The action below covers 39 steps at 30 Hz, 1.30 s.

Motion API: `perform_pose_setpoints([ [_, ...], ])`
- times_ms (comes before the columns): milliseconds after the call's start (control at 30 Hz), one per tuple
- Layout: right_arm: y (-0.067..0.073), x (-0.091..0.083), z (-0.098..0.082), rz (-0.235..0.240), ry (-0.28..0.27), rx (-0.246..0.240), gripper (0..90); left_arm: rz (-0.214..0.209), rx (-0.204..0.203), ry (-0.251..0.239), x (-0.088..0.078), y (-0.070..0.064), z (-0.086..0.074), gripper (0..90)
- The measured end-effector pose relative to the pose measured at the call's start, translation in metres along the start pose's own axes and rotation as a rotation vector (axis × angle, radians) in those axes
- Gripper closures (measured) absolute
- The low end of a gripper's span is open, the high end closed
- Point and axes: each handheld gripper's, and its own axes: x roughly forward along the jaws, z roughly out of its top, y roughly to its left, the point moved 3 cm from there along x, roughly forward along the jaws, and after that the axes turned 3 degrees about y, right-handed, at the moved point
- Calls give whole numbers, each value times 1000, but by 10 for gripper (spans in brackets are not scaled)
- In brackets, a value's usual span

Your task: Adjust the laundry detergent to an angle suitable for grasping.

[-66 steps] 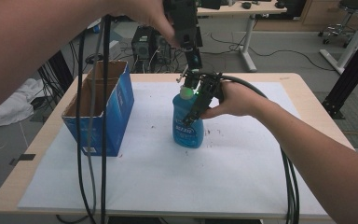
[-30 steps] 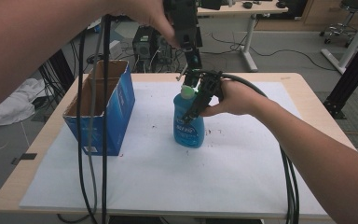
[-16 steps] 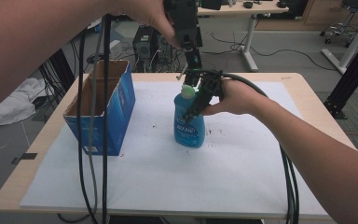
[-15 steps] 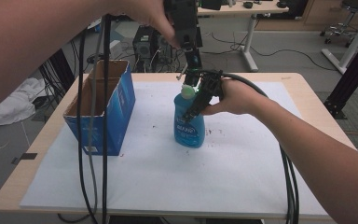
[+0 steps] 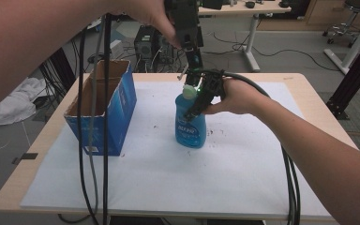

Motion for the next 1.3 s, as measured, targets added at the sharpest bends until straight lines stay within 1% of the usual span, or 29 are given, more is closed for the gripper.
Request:
perform_pose_setpoints([
  [33,1,-1,0,0,6,5,369,-1,0,0,0,0,0,184],
  [100,2,-1,-1,3,5,-1,371,0,3,-2,-1,0,0,184],
  [133,2,-1,-1,3,-1,-13,371,-1,2,-3,-1,0,0,184],
  [167,2,-1,-1,5,4,-8,371,-1,1,-3,-1,-1,-1,184],
  [233,2,-1,-1,9,-3,-24,372,0,1,-3,-1,0,-1,184],
  [267,2,-2,-1,9,-4,-24,373,-1,2,-3,-1,0,-1,184],
  [467,2,-8,-3,24,-46,-31,373,-9,4,-16,-3,0,-2,184],
  [567,2,-8,-7,28,-30,-45,373,-10,11,-26,-4,-1,-1,184],
  [600,2,-8,-8,31,-27,-53,374,-17,14,-33,-4,-2,-1,184],
  [667,2,-8,-9,43,-37,-70,374,-20,17,-40,-5,-3,-1,184],
  [733,4,-10,-10,52,-47,-65,374,-24,19,-38,-6,-3,-2,184],
  [800,4,-12,-11,58,-49,-77,374,-25,18,-37,-6,-3,-3,184],
  [833,5,-13,-11,60,-50,-90,374,-24,17,-37,-7,-3,-4,184],
  [900,5,-14,-14,59,-40,-102,374,-23,13,-41,-8,-2,-5,184],
  [967,7,-14,-15,59,-47,-122,374,-21,10,-44,-9,-2,-6,184],
  [1000,8,-15,-15,62,-52,-124,374,-21,8,-45,-9,-2,-6,184],
  [1133,16,-19,-16,82,-64,-169,374,-22,9,-38,-10,-3,-8,184],
  [1200,20,-20,-16,90,-59,-185,374,-24,10,-38,-10,-3,-9,184],
  [1300,25,-21,-18,101,-68,-208,374,-24,10,-40,-10,-3,-9,184],
])
